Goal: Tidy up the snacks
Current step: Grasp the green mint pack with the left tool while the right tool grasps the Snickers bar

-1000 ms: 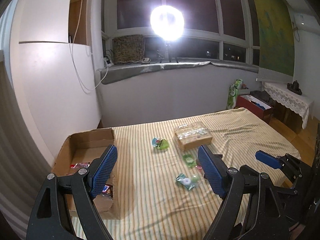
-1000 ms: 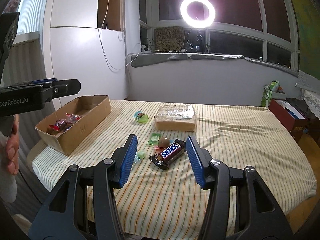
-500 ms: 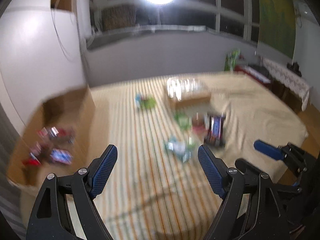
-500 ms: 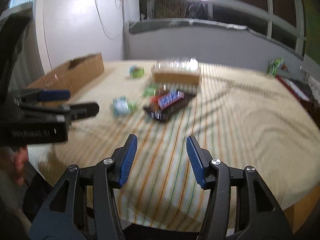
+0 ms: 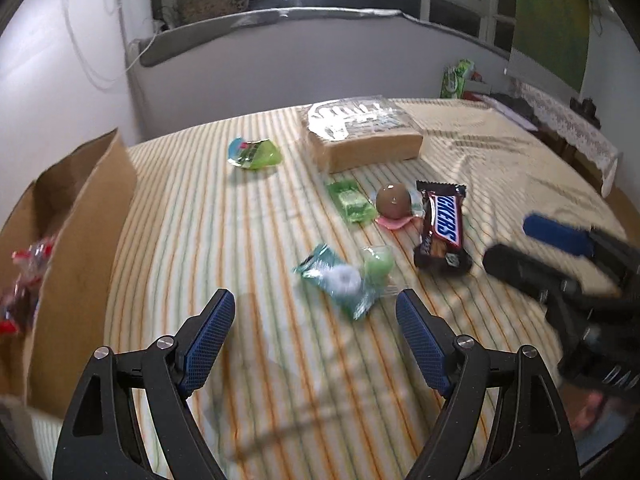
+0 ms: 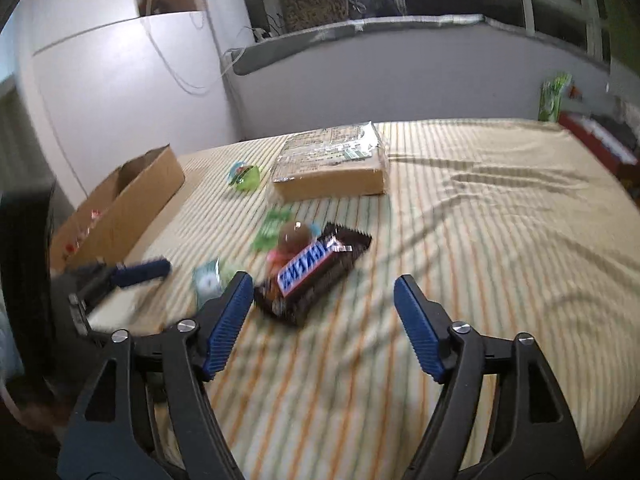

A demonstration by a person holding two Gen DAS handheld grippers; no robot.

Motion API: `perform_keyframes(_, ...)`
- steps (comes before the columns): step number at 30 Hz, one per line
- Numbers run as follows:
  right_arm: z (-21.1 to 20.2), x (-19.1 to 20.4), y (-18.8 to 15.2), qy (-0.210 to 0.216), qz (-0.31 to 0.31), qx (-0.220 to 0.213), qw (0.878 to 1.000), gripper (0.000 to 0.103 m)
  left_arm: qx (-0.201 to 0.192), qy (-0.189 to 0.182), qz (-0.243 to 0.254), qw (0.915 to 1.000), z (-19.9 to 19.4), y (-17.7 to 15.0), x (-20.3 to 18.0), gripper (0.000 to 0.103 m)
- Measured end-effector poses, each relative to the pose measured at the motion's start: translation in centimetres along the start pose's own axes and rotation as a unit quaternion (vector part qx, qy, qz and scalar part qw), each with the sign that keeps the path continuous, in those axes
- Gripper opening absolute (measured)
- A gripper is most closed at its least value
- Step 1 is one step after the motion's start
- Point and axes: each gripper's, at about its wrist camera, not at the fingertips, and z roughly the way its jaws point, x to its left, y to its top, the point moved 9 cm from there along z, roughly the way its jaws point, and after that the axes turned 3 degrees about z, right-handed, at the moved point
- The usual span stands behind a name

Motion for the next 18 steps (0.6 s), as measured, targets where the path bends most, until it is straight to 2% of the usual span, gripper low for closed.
perform_keyframes(4, 2.4, 0.1, 0.1, -0.007, -0.004, 0.03, 1.0, 0.078, 0.009, -0.019, 0.003, 0.9998, 1.2, 0.5, -0.4, 0.083)
perform_keyframes(7, 3.3, 0.2, -0.3, -0.012, -0.016, 0.032, 0.999, 0.076, 0.009, -0.027, 0.001, 0.9996, 1.5, 0.8, -0.3, 0.083)
perform_keyframes(8, 3.3, 0.2, -0.3, -0.013, -0.02, 0.03, 0.999, 0.071, 0.008, -0.03, 0.001, 0.9995, 1.6, 1.0, -0.3, 0.083)
perform_keyframes(9, 3.2, 0.3, -0.4, -0.014, -0.023, 0.029, 0.999, 0.054, 0.007, -0.032, 0.001, 0.9995, 1.6, 0.9, -0.3, 0.083)
perform_keyframes(10, 3.0, 0.2, -0.5, -0.01, -0.023, 0.028, 0.999, 0.05, 0.005, -0.034, 0.0, 0.9994, 1.6, 0.9, -0.2, 0.082)
perform_keyframes(11, 2.9, 0.2, -0.6, -0.007, -0.021, 0.028, 0.999, 0.046, 0.001, -0.037, -0.001, 0.9993, 1.5, 0.9, -0.2, 0.079)
perform_keyframes(13, 2.5, -0.1, -0.9, -0.001, -0.017, 0.026, 1.0, 0.046, -0.007, -0.039, 0.004, 0.9992, 1.3, 0.9, -0.3, 0.055)
perform_keyframes(15, 2.2, -0.6, -0.9, -0.004, -0.012, 0.019, 1.0, 0.046, -0.012, -0.045, 0.007, 0.9989, 1.1, 0.9, -0.3, 0.043)
perform_keyframes(18, 1.3, -1.4, -1.0, -0.008, 0.001, 0.008, 1.0, 0.046, -0.015, -0.056, -0.002, 0.9983, 1.0, 1.0, 0.0, 0.035)
